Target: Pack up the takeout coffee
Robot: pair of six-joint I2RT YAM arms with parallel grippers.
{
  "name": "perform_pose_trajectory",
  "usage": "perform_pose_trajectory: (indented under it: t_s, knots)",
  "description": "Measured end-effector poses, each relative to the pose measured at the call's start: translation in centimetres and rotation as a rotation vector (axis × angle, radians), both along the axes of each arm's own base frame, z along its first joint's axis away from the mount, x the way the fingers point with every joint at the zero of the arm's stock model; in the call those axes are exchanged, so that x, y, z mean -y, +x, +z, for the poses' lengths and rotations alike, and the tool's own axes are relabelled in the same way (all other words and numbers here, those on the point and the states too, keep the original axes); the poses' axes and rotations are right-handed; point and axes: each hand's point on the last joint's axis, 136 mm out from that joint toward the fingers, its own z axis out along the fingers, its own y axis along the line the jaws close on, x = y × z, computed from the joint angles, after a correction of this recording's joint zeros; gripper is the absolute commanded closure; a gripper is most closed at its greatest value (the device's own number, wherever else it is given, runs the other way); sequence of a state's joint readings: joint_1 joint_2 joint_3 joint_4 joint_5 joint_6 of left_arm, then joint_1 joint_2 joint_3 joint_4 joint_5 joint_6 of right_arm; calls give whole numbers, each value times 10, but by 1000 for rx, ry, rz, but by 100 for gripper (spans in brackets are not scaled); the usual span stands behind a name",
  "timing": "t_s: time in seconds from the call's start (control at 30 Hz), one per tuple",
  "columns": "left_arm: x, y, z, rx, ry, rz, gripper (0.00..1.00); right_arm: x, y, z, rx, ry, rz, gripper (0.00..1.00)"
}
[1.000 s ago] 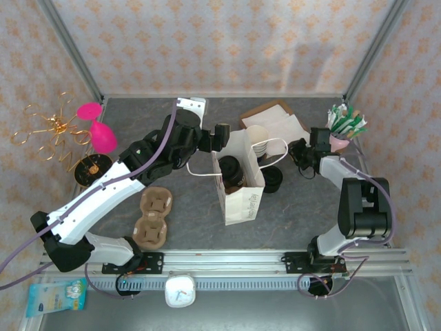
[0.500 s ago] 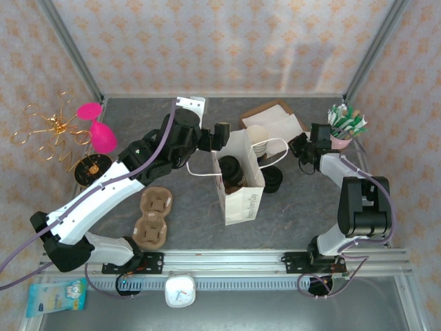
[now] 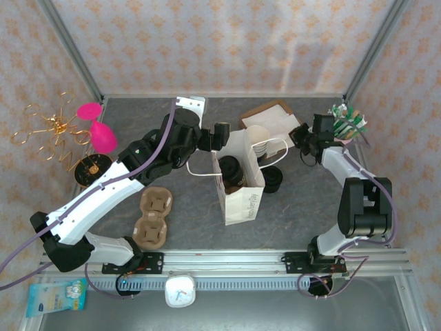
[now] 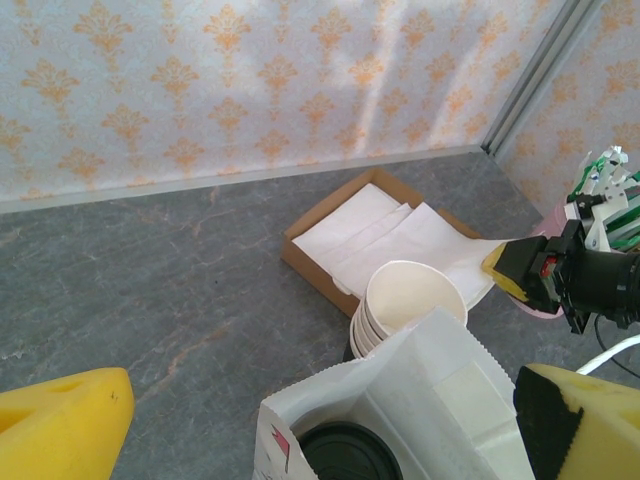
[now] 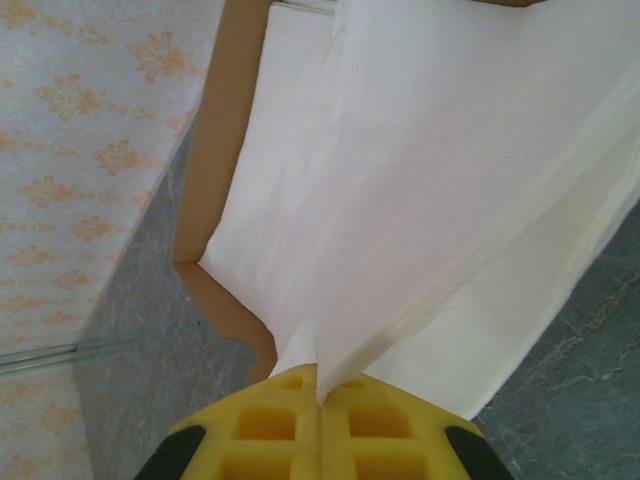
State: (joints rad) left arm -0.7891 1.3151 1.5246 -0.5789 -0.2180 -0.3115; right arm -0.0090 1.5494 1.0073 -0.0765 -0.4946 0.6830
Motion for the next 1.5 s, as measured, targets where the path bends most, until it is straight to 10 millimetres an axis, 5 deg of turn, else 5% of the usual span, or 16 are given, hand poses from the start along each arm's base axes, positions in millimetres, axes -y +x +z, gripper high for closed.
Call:
perform_pose_trajectory:
  t_s: [0.37, 0.6, 1.1, 1.3, 1.5]
  knots:
    - [-4, 2, 2, 15, 17, 19, 1, 0, 4, 103, 177, -45, 31, 100]
    - [-11, -2, 22, 67, 35, -2, 1, -2, -3, 161, 244, -69, 60, 100]
    - [14, -15, 64, 252, 90, -228, 1, -35, -60, 343, 545, -37, 226, 100]
    - [24, -15, 72, 358, 132, -295, 1, -60, -92, 381, 597, 37, 338, 100]
    - [40, -17, 81, 467, 147, -373, 1, -72, -117, 390, 583, 97, 410, 100]
